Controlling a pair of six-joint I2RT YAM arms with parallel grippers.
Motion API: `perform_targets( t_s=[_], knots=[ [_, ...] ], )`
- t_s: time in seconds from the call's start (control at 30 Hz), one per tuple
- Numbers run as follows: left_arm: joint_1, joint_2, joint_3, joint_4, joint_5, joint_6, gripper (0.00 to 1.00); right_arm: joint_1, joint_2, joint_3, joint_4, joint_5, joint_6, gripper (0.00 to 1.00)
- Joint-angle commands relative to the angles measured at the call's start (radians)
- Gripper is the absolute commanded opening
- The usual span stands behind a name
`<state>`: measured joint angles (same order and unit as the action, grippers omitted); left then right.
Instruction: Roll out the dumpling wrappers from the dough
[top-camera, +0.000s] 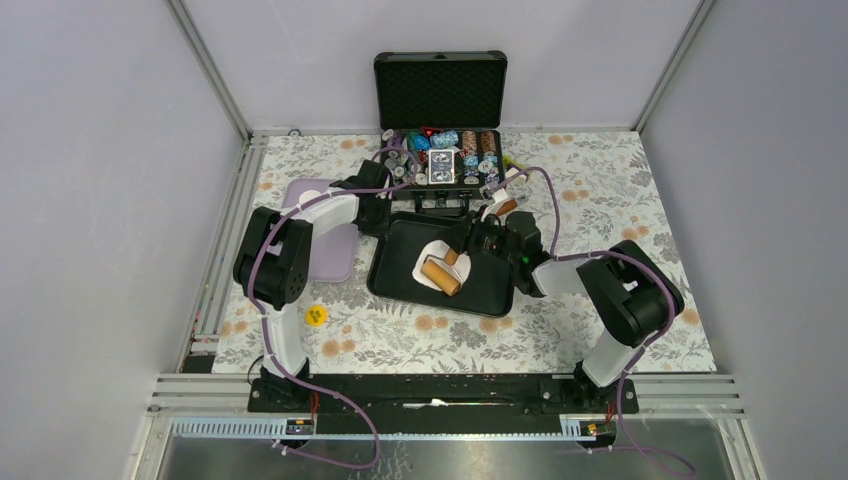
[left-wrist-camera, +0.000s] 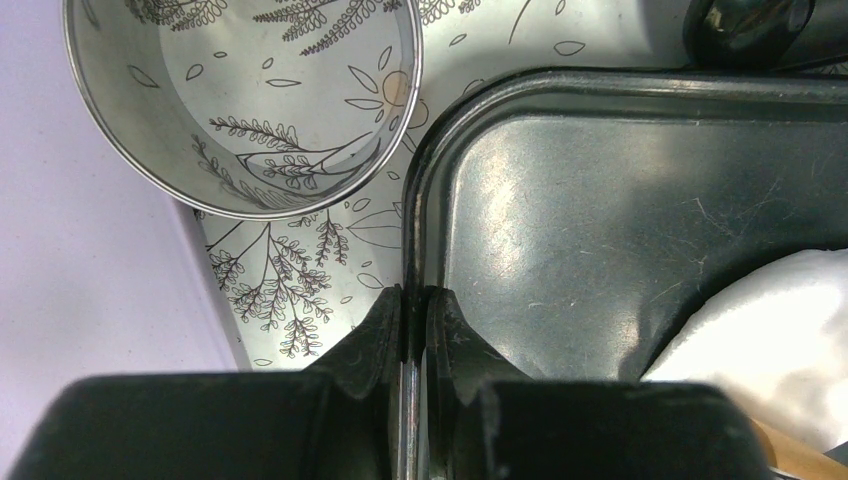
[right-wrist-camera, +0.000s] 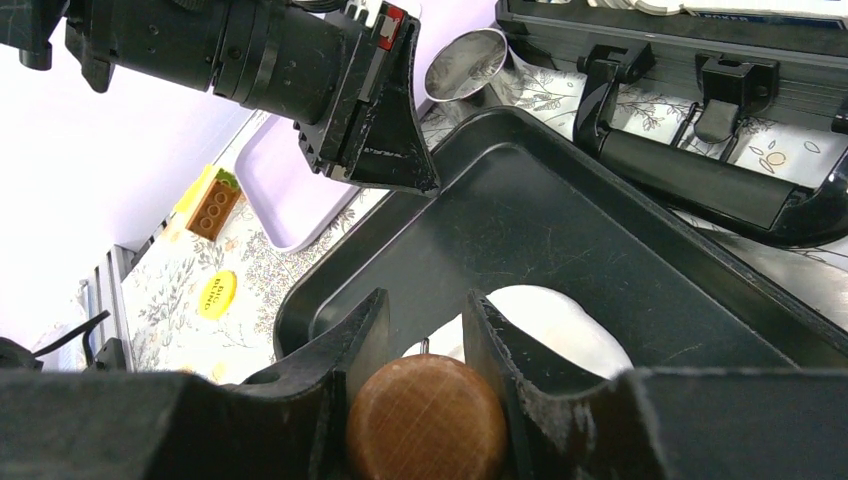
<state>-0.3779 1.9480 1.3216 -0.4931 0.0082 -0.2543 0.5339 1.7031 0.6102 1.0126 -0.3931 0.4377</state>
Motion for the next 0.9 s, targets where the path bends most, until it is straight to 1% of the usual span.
perform_targets(
  t_s=[0.0,0.4,0.5,0.57,0.63,0.7,0.77,0.87],
  knots=[
    [-0.007,0.024,-0.025,-0.027,-0.056,0.018,0.0,0.048,0.068,-0.06,-0.235,-0.055,-0.12,0.0],
    [-0.007,0.024,-0.026,-0.027,-0.057,0.018,0.0,0.064,0.063,-0.056,-0.242,-0.064,-0.132,0.0],
    [-0.006,0.024,-0.026,-0.027,-0.055,0.019,0.0,0.063,0.045,-0.026,-0.267,-0.087,-0.121,0.0],
    [-0.007,0.027,-0.022,-0.029,-0.049,0.023,0.0,0.048,0.014,0.05,-0.327,-0.187,-0.114,0.0],
    [-0.007,0.033,-0.014,-0.038,-0.043,0.029,0.0,0.01,-0.017,0.175,-0.429,-0.333,-0.104,0.0],
    [-0.007,0.035,-0.011,-0.041,-0.031,0.037,0.0,-0.044,-0.038,0.292,-0.522,-0.445,-0.095,0.0],
    [-0.007,0.032,-0.01,-0.039,-0.014,0.048,0.0,-0.107,-0.064,0.391,-0.584,-0.498,-0.099,0.0],
    [-0.008,0.036,-0.004,-0.045,0.031,0.072,0.0,-0.179,-0.079,0.451,-0.607,-0.522,-0.126,0.0]
  ],
)
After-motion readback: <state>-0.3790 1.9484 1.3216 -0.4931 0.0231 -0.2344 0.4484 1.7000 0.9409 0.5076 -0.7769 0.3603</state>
